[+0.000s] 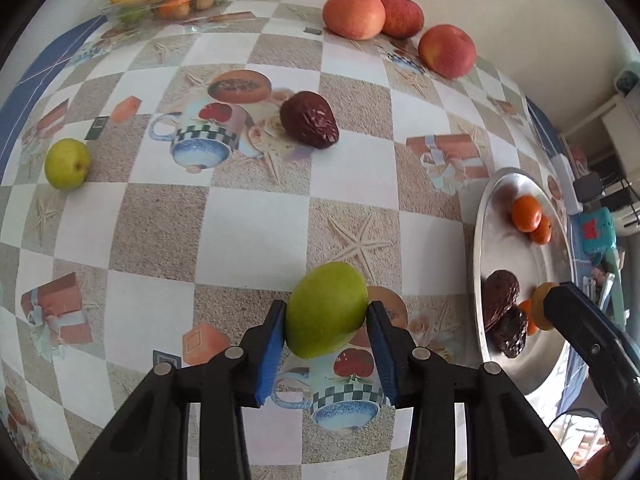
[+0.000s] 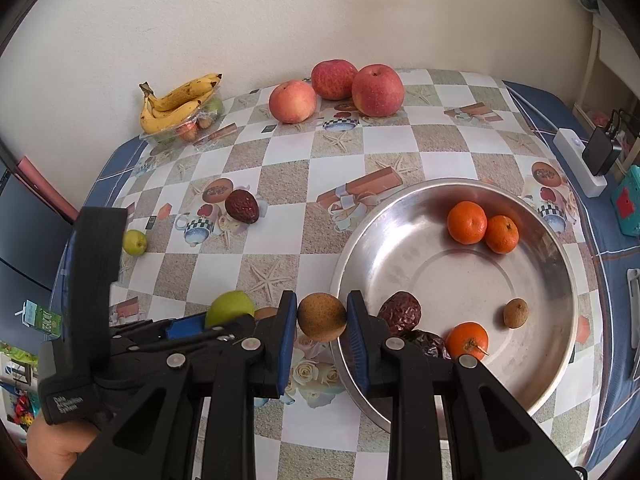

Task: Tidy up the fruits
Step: 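Carry the kiwi and pear into the steel bowl and open both tools, then move both tools back toward another green pear and a dark dried date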

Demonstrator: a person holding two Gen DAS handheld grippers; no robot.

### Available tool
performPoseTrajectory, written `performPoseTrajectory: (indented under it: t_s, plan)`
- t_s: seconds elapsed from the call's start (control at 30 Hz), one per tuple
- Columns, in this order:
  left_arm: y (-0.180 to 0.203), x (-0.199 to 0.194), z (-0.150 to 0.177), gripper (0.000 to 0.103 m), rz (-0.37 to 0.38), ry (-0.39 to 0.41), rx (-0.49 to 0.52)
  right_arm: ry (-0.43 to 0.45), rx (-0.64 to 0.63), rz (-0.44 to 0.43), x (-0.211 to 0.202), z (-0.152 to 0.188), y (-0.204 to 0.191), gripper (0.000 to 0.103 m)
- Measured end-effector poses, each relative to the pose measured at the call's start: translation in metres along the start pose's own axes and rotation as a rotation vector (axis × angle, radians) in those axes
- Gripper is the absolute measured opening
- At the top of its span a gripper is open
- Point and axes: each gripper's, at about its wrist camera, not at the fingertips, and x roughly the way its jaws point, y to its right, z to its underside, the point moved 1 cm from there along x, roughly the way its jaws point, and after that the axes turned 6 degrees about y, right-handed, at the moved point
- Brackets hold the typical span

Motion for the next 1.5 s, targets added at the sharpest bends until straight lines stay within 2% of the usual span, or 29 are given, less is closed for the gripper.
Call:
performPoseTrajectory:
  t_s: [0.17,0.27,0.37,0.47,0.57,0.63,0.73,0.83,0.87,0.97,1.03,1.07,1.1,1.2,1.23,1.27,1.3,1.43,1.5]
  plan:
    - [0.01,-0.018,-0.003,0.043,0.102,0.06,0.006,0.003,0.045,-0.001,-0.001,-0.002,0.014,0.027]
    - [0.04,-0.023,0.0,0.043,0.15,0.098,0.074,0.005,0.092,0.021,-0.002,-0.003,0.029,0.027]
    - [0.072,-0.026,0.006,0.043,0.188,0.119,0.163,0.003,0.132,0.082,-0.003,-0.003,0.048,0.027]
    - [0.098,-0.023,0.01,0.044,0.204,0.136,0.23,0.001,0.175,0.12,-0.004,-0.002,0.067,0.027]
    - [0.113,-0.022,0.015,0.05,0.202,0.148,0.294,0.004,0.214,0.142,-0.006,-0.002,0.083,0.027]
    - [0.116,-0.021,0.016,0.056,0.199,0.146,0.308,0.008,0.232,0.156,-0.007,-0.001,0.09,0.027]
    - [0.111,-0.02,0.015,0.057,0.187,0.142,0.292,0.006,0.24,0.162,-0.007,-0.002,0.096,0.027]
    - [0.098,-0.017,0.011,0.058,0.156,0.137,0.245,0.006,0.248,0.17,-0.007,-0.002,0.098,0.032]
    - [0.093,-0.016,0.009,0.059,0.142,0.135,0.224,0.005,0.248,0.172,-0.006,-0.002,0.098,0.038]
    - [0.075,-0.014,0.004,0.07,0.091,0.126,0.144,0.0,0.253,0.179,-0.006,-0.001,0.099,0.039]
    - [0.062,-0.013,0.001,0.072,0.033,0.124,0.098,-0.006,0.254,0.187,-0.005,-0.001,0.1,0.048]
    - [0.056,-0.012,0.0,0.075,-0.003,0.126,0.08,-0.008,0.252,0.194,-0.004,0.0,0.1,0.062]
    - [0.05,-0.012,-0.001,0.081,-0.04,0.127,0.064,-0.007,0.25,0.2,-0.004,0.0,0.1,0.071]
    - [0.031,-0.012,-0.003,0.096,-0.152,0.135,0.019,-0.009,0.235,0.2,-0.002,-0.001,0.098,0.072]
    - [0.025,-0.012,-0.003,0.098,-0.187,0.137,0.007,-0.011,0.228,0.199,-0.001,-0.001,0.097,0.074]
    - [0.018,-0.012,-0.004,0.102,-0.223,0.139,-0.006,-0.014,0.22,0.201,0.0,-0.001,0.095,0.08]
    - [0.011,-0.013,-0.005,0.103,-0.262,0.145,-0.019,-0.016,0.209,0.203,0.001,-0.001,0.093,0.084]
    - [-0.01,-0.016,-0.009,0.103,-0.357,0.16,-0.041,-0.012,0.173,0.197,0.004,-0.001,0.086,0.084]
    - [-0.018,-0.018,-0.01,0.103,-0.378,0.166,-0.048,-0.008,0.158,0.197,0.006,-0.001,0.082,0.095]
